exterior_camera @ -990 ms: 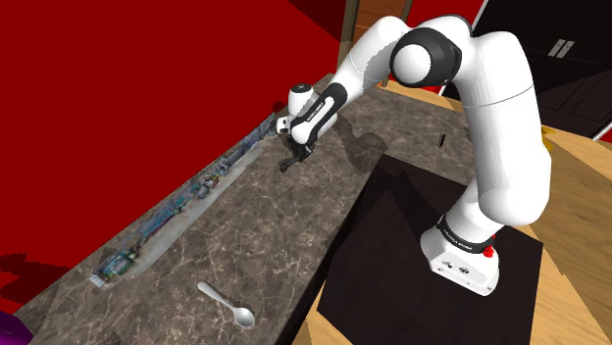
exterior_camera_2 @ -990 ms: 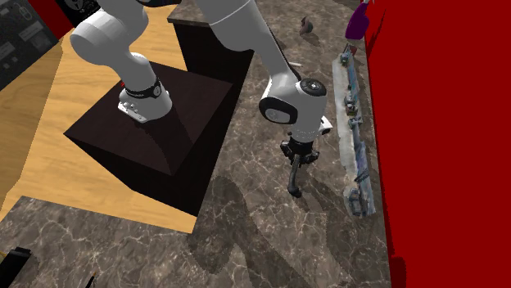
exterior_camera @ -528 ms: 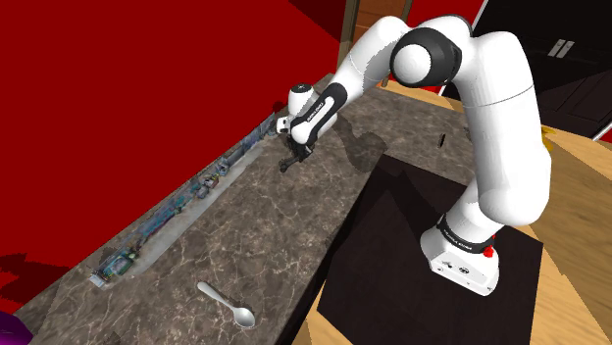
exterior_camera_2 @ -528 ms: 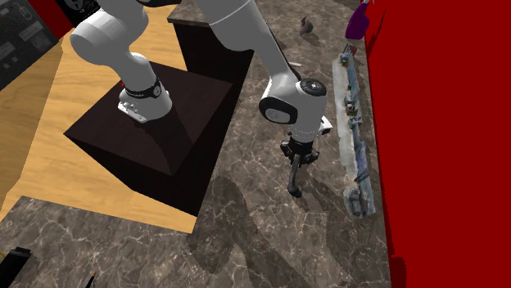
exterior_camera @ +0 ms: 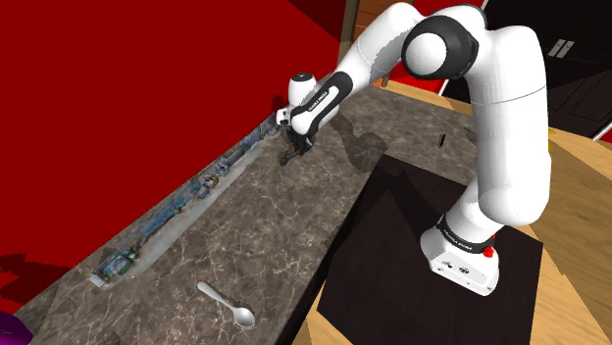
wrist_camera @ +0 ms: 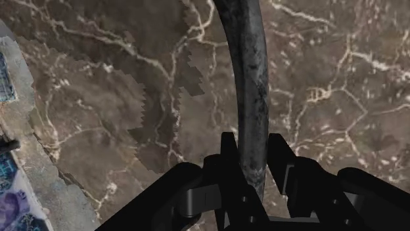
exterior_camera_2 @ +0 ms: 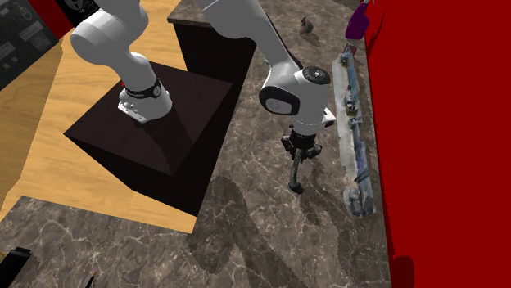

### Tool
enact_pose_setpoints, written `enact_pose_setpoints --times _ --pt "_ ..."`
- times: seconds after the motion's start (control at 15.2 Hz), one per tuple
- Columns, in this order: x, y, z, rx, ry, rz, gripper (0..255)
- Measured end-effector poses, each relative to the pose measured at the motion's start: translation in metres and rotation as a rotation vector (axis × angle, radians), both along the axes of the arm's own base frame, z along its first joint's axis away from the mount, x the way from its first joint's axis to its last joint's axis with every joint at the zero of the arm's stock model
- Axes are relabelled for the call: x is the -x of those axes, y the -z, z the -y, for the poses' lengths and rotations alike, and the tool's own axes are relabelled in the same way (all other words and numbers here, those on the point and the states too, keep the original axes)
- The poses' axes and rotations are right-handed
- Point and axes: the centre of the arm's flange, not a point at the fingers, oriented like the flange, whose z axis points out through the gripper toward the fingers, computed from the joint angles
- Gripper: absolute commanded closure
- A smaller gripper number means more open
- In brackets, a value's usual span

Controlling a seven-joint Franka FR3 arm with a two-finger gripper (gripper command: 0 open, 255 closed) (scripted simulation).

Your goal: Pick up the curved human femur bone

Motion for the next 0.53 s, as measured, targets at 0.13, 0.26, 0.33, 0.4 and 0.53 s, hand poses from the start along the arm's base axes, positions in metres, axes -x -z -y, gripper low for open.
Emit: enact_pose_setpoints --times 0.13,0.26,0.33,0.4,0.53 --pt "-0.001 -0.01 -0.001 0.0 0.0 0.0 255" --pt "-0.002 -0.021 0.0 0.0 0.0 0.0 255" --pt "-0.001 -0.027 0.0 0.0 0.0 0.0 255" --pt "0.0 -0.032 0.0 0.0 0.0 0.0 255" --pt "0.0 -0.04 0.0 0.0 0.0 0.0 255"
